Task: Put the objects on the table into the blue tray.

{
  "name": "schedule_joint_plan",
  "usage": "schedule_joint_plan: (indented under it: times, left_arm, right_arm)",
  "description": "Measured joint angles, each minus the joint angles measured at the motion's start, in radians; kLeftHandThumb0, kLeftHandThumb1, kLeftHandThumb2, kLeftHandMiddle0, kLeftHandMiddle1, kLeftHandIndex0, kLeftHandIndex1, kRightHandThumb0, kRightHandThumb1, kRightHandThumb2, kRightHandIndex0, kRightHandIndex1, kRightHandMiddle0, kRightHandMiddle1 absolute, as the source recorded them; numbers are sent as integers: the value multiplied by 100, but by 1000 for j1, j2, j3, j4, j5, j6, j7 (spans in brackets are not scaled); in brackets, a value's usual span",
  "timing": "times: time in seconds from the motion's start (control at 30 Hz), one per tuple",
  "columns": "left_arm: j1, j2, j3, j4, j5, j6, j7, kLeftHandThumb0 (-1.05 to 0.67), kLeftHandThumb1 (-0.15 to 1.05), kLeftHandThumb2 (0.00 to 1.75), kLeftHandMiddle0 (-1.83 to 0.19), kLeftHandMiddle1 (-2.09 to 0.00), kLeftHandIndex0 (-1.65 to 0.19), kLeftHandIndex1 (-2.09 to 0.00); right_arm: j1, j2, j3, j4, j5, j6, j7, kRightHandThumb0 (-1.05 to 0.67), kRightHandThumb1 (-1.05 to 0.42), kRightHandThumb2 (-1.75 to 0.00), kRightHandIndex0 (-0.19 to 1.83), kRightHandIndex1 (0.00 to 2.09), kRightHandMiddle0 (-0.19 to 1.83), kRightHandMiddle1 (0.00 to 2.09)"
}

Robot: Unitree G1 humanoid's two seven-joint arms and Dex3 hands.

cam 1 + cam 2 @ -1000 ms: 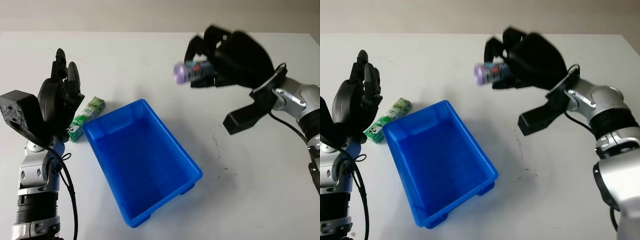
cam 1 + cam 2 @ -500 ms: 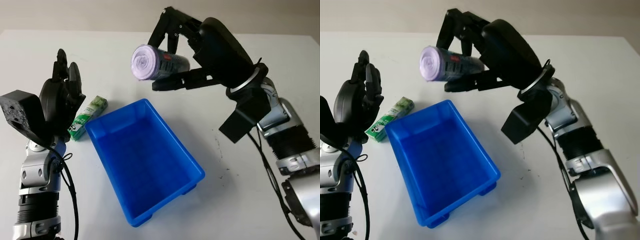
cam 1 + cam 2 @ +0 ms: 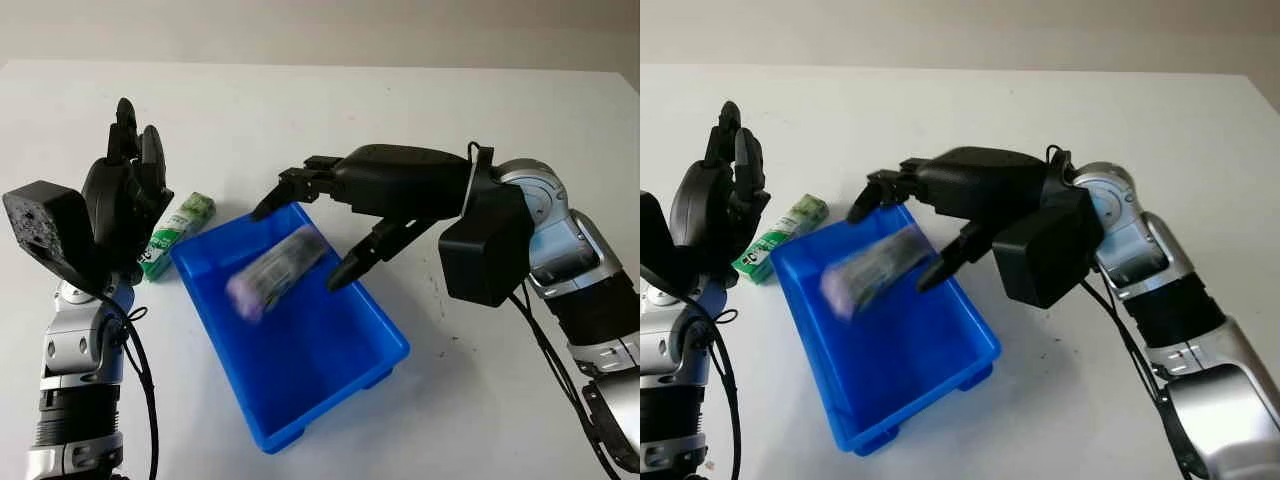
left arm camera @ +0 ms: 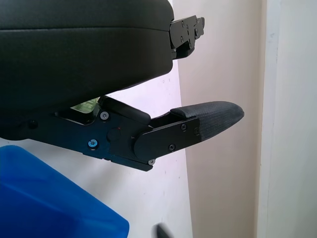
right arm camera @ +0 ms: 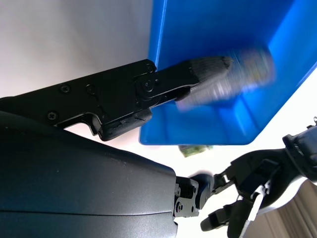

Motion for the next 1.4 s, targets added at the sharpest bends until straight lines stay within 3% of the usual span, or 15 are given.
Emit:
schedule_joint_plan:
  times: [0.1,0.4,0.53,0.7,0.9,1.4]
  left_arm:
    - [0,-4,-1,0,0,0,1,-74,105,70,19,0,19,0]
    - [-1,-16,-1,0,-1,-1,1,-74,105,69,19,0,19,0]
    - [-4,-16,-1,4,3,-8,4,-74,105,70,19,0,19,0]
    - [-7,-13,0,18,3,-19,-6,-74,105,69,19,0,19,0]
    - [-14,-5,1,28,4,-19,-10,-76,105,69,19,0,19,0]
    - [-19,69,2,18,24,26,-21,-73,105,61,19,0,19,0]
  right_arm:
    - [1,15,-41,7,-1,-25,-59,-81,-105,-19,-19,0,-19,0]
    - [38,131,-239,124,90,-2,-333,-85,-105,-46,-19,0,-19,0]
    - [84,165,-345,144,144,100,-453,-78,-105,-57,-19,0,-19,0]
    - [178,237,-448,158,282,298,-514,-76,-105,-57,-19,0,-19,0]
    - [297,293,-467,144,326,437,-531,-70,-105,-62,-19,0,-19,0]
    - [346,350,-468,110,350,465,-541,-68,-105,-63,-19,0,-19,0]
